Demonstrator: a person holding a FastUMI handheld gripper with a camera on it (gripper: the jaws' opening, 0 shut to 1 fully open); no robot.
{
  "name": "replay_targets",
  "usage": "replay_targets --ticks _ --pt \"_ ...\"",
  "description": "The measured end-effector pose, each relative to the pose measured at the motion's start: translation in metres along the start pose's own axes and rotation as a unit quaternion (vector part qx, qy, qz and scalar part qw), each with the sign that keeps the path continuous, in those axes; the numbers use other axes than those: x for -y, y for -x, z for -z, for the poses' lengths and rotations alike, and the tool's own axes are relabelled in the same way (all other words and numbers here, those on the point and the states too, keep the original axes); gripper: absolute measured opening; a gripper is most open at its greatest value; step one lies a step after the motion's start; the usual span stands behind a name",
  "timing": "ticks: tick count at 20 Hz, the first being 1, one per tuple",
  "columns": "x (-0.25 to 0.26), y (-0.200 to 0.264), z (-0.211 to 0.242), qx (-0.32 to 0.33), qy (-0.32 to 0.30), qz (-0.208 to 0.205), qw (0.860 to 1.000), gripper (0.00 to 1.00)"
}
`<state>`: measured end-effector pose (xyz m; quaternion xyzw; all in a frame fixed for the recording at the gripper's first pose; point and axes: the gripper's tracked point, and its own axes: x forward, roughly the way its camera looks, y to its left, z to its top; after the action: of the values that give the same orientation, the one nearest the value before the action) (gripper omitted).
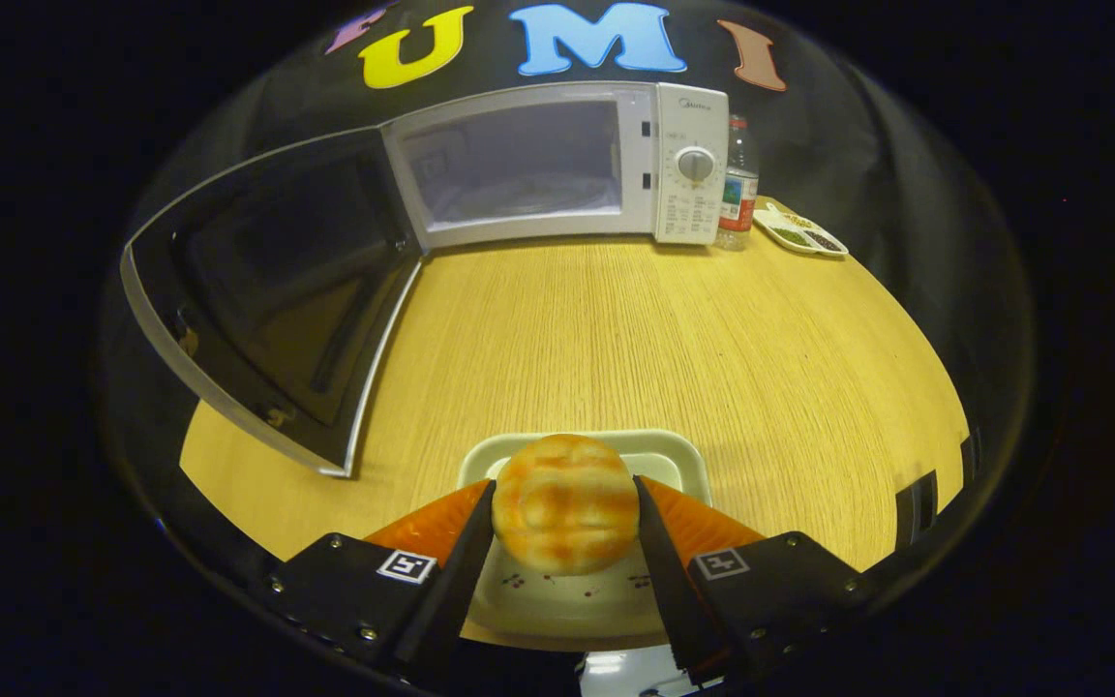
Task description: Open the microwave, put the food inside, and close the microwave door.
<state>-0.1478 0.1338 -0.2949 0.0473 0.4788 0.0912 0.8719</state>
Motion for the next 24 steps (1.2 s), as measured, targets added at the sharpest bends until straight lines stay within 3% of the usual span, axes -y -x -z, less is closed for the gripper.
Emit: replay_targets --ticks 4,9,24 --pt "-0.017 0.004 -0.062 0.056 -0.072 -0.049 0.995 0.82" --pt "-0.028 -0.009 -0.128 0.114 -0.098 -0.077 0.986 0.81" --pt "-0.060 -0.083 -0.226 0.158 -0.151 -0.141 0.966 0.81"
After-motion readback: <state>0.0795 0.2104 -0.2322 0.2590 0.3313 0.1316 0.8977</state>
